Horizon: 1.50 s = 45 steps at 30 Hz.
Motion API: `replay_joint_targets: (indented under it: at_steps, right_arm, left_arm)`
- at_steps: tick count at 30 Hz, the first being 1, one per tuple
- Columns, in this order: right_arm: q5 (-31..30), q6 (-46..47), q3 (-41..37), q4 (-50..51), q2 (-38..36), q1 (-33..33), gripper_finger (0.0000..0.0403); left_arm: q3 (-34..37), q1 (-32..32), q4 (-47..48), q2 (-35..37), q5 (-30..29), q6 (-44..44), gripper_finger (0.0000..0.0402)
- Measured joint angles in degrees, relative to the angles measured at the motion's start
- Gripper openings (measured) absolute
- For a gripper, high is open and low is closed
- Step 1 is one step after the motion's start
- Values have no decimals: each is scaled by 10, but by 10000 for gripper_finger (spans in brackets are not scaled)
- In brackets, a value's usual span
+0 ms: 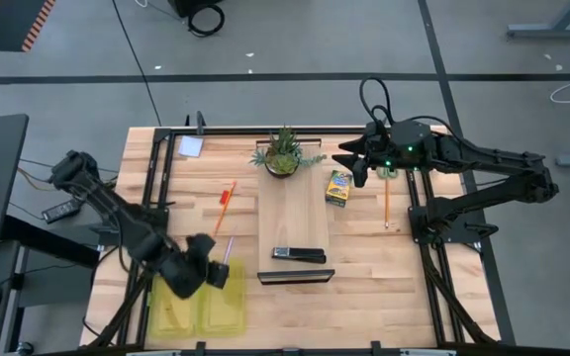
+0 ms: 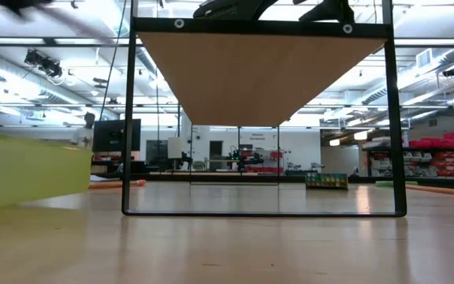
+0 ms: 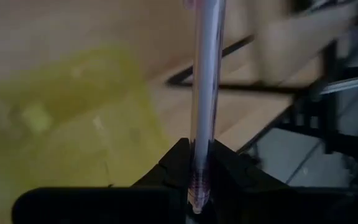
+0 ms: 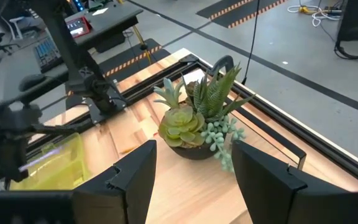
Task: Pack school essentials
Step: Put the pink pen into the yellow supply box, then put the left orange pencil into the yellow supply box
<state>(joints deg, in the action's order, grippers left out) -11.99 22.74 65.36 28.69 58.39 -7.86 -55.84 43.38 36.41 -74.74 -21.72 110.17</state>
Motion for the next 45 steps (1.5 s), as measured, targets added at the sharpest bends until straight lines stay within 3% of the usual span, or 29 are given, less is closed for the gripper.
replay_joint_targets:
  at_steps: [7, 17, 25, 34, 45]
  right_arm:
    - [0, 1, 0, 0, 1, 0, 216]
    - [0, 16, 0, 0, 1, 2, 216]
    - [3, 17, 0, 20, 1, 2, 216]
    - [4, 15, 0, 20, 1, 2, 216]
    - [25, 1, 0, 20, 1, -1, 216]
  left_arm:
    - [0, 59, 1, -76, 39, 152, 47]
    - [0, 64, -81, -160, 125, 173, 49]
    - [-1, 60, -86, -178, 151, 171, 45]
    - [-1, 52, -73, -180, 156, 166, 99]
    - [-1, 43, -75, -137, 170, 166, 223]
